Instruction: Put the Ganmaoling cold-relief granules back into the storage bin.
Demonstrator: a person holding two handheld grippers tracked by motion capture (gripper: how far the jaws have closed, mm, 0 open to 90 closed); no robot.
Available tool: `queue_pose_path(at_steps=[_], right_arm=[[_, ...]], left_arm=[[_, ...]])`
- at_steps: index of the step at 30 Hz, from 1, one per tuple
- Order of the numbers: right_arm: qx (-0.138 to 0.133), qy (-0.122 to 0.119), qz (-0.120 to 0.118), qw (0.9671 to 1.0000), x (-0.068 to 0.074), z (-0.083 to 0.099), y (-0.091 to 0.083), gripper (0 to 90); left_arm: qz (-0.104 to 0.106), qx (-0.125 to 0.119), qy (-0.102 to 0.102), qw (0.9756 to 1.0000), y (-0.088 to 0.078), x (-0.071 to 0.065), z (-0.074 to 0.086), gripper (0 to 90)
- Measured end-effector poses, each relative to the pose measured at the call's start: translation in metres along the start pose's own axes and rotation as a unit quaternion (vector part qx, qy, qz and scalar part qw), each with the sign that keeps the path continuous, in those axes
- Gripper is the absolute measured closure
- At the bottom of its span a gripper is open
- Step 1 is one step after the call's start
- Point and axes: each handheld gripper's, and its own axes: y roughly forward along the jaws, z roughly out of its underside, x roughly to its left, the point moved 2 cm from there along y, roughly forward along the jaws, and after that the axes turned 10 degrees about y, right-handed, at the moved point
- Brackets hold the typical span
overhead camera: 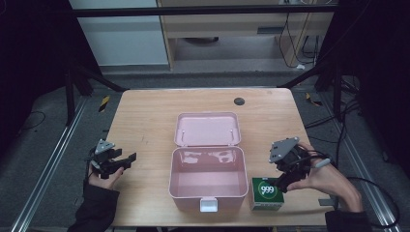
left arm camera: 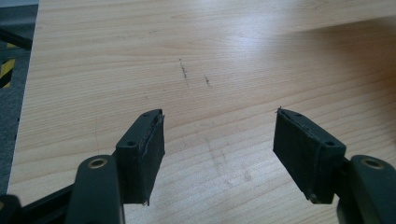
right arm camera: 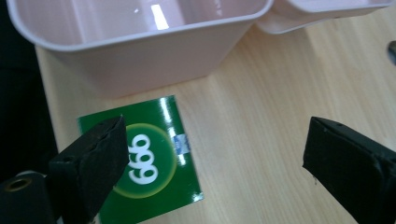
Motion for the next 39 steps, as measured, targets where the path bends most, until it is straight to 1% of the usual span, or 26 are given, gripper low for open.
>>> queue_pose_path(at_steps=[2, 4, 5, 6, 8, 13, 15, 16, 19, 20, 21, 22, 25, 29, 31, 35, 37, 39], right_arm=[[0.01, -0.01, -0.009, 0.9999, 0.003, 0.0, 0.002, 6.8], [0.018, -0.014, -0.013, 0.9997, 0.006, 0.0, 0.003, 6.6], [0.018, -0.014, -0.013, 0.9997, 0.006, 0.0, 0.003, 6.6], [0.022, -0.013, -0.016, 0.9995, 0.008, 0.001, 0.003, 6.5], [0.033, -0.017, -0.025, 0.999, 0.011, 0.002, 0.006, 6.1], [0.041, -0.022, -0.035, 0.9983, 0.014, 0.004, 0.01, 5.8], [0.054, -0.024, -0.04, 0.9975, 0.017, 0.006, 0.013, 5.8], [0.054, -0.024, -0.04, 0.9975, 0.017, 0.006, 0.013, 5.8], [0.055, -0.026, -0.05, 0.9969, 0.02, 0.009, 0.018, 5.2], [0.055, -0.026, -0.05, 0.9969, 0.02, 0.009, 0.018, 5.2], [0.064, -0.023, -0.051, 0.9964, 0.021, 0.012, 0.021, 4.5], [0.067, -0.024, -0.05, 0.9962, 0.022, 0.013, 0.023, 4.4], [0.069, -0.02, -0.048, 0.9963, 0.023, 0.016, 0.025, 4.1], [0.069, -0.022, -0.051, 0.996, 0.024, 0.017, 0.028, 3.7], [0.076, -0.027, -0.054, 0.9953, 0.026, 0.018, 0.03, 3.2], [0.077, -0.027, -0.056, 0.9951, 0.027, 0.019, 0.032, 2.9], [0.08, -0.031, -0.058, 0.9946, 0.028, 0.019, 0.035, 2.8], [0.088, -0.029, -0.058, 0.994, 0.029, 0.019, 0.037, 2.7]], left_arm=[[-0.002, 0.0, 0.001, 1.0, -0.001, -0.001, 0.0, 32.3], [-0.002, -0.001, 0.003, 1.0, -0.001, -0.001, 0.0, 32.0], [-0.002, -0.001, 0.003, 1.0, -0.001, -0.001, 0.0, 31.8], [-0.002, 0.0, 0.003, 1.0, 0.0, -0.001, 0.0, 31.8], [0.0, 0.001, 0.006, 1.0, 0.001, -0.002, 0.0, 31.5], [0.0, 0.004, 0.008, 1.0, 0.002, -0.003, 0.0, 31.0], [0.002, 0.003, 0.008, 1.0, 0.002, -0.003, 0.0, 30.7], [0.002, 0.003, 0.008, 1.0, 0.002, -0.003, 0.0, 30.7], [0.0, 0.006, 0.01, 0.9999, 0.003, -0.004, 0.002, 30.4], [0.0, 0.006, 0.01, 0.9999, 0.003, -0.004, 0.002, 30.3], [-0.001, 0.006, 0.011, 0.9999, 0.003, -0.004, 0.002, 30.2], [-0.002, 0.006, 0.011, 0.9999, 0.003, -0.004, 0.002, 30.2], [-0.001, 0.006, 0.011, 0.9999, 0.003, -0.004, 0.002, 30.2], [-0.002, 0.007, 0.013, 0.9999, 0.004, -0.004, 0.002, 30.2], [-0.003, 0.007, 0.012, 0.9999, 0.003, -0.004, 0.002, 30.2], [-0.004, 0.009, 0.011, 0.9999, 0.004, -0.003, 0.002, 30.2], [-0.005, 0.008, 0.012, 0.9999, 0.004, -0.003, 0.002, 30.2], [-0.005, 0.008, 0.013, 0.9999, 0.004, -0.004, 0.002, 30.2]])
